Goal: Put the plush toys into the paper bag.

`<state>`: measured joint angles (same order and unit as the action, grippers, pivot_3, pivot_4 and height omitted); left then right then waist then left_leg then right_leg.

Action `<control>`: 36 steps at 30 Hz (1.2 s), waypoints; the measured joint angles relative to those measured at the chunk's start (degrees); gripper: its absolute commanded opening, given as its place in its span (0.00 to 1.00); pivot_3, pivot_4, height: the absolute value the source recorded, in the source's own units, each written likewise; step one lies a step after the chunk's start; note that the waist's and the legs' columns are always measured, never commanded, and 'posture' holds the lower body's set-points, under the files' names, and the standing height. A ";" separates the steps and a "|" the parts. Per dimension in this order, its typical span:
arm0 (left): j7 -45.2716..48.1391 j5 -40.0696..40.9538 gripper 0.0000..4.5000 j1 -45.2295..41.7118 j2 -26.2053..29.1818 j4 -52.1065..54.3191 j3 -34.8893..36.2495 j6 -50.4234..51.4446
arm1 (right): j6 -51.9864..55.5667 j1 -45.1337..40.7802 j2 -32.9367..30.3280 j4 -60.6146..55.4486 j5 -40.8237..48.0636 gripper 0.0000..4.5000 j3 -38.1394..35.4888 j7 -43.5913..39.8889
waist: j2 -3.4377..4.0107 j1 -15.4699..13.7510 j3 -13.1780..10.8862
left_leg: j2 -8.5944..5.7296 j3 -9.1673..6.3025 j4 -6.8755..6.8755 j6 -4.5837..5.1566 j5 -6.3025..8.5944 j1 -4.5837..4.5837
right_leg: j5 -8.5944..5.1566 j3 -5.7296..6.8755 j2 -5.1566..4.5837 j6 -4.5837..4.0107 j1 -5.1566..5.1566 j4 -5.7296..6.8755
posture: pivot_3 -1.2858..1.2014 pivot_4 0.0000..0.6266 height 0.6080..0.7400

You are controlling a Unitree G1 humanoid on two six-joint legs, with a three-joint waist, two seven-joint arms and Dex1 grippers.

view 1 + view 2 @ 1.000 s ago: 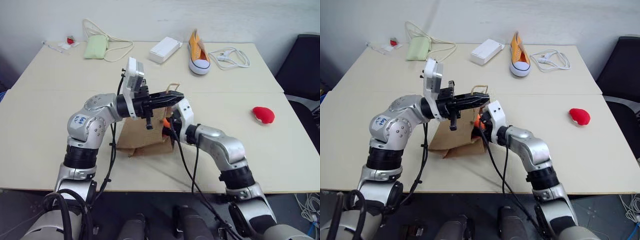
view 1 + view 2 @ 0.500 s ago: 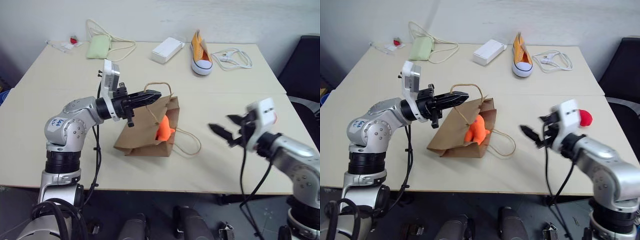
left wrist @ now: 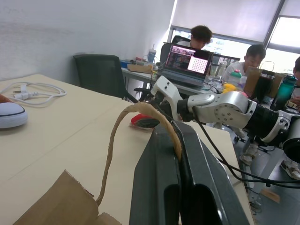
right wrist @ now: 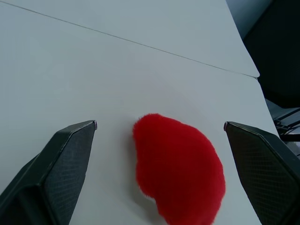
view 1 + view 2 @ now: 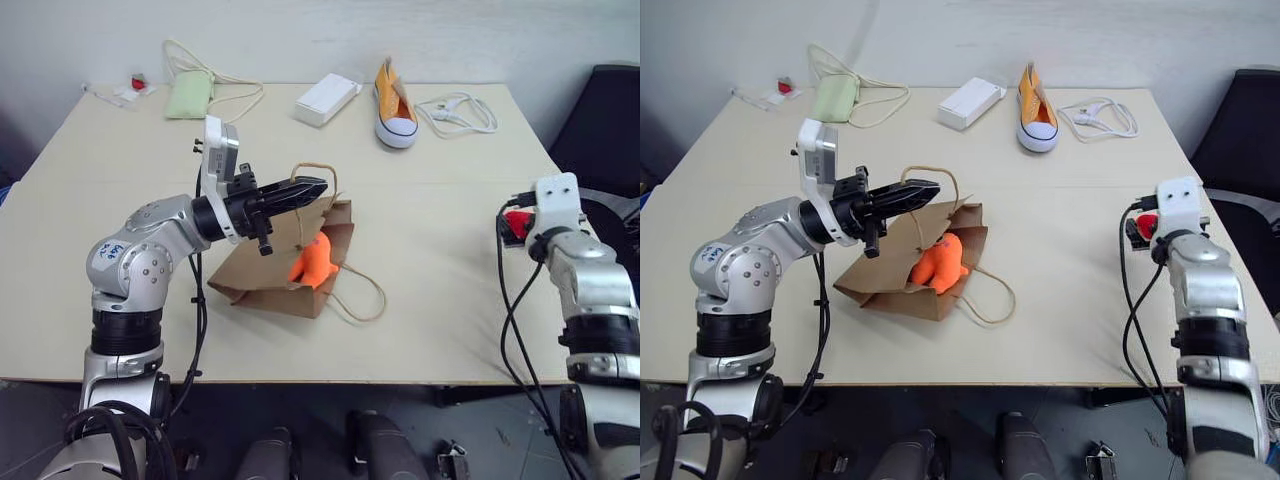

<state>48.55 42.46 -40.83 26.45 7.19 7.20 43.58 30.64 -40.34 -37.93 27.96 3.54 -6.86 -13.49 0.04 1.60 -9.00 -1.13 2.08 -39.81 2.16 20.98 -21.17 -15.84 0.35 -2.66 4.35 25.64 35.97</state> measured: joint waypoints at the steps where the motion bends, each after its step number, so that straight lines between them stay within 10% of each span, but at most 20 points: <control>1: -0.28 0.00 0.00 0.34 0.02 0.52 0.19 -0.04 | 0.74 -0.97 -0.35 1.61 -0.64 0.99 1.06 -0.83 | 0.00 -0.04 0.00 | 0.00 -0.01 0.01 0.00 0.00 0.00 | 0.00 0.01 0.00 0.00 0.00 0.00 | 0.52 0.24 1.00; 10: -1.65 0.06 0.00 1.03 -0.01 1.42 0.78 -0.61 | 2.98 -5.88 -3.46 10.35 -5.48 0.95 6.51 -6.92 | 0.01 -0.03 -0.01 | 0.00 -0.02 -0.02 -0.01 0.00 -0.01 | 0.00 0.01 -0.02 0.00 -0.01 -0.01 | 0.52 0.24 1.00; 24: -1.89 0.15 0.00 1.02 0.23 1.25 0.81 -1.23 | 1.95 -3.46 -5.38 7.69 -5.20 0.01 5.87 -11.44 | 0.01 -0.18 -0.01 | 0.00 -0.03 -0.05 -0.03 -0.01 -0.02 | 0.00 0.03 -0.02 0.00 -0.02 0.00 | 0.52 0.24 1.00; 36: 3.11 1.06 0.00 -2.03 1.71 0.63 -1.17 -0.18 | 39.20 6.58 6.76 -45.95 31.05 0.00 -2.31 -23.92 | 0.11 -0.25 -0.06 | 0.03 -0.13 -0.12 -0.08 0.00 -0.04 | 0.00 0.07 -0.02 0.00 -0.02 0.05 | 0.52 0.24 1.00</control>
<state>51.66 43.53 -42.87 28.16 7.82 6.04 43.40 69.84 -33.75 -31.17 -17.99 34.58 -9.17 -37.41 0.15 1.34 -9.06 -1.10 1.95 -39.93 2.07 20.98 -21.20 -15.84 0.42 -2.69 4.36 25.61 36.02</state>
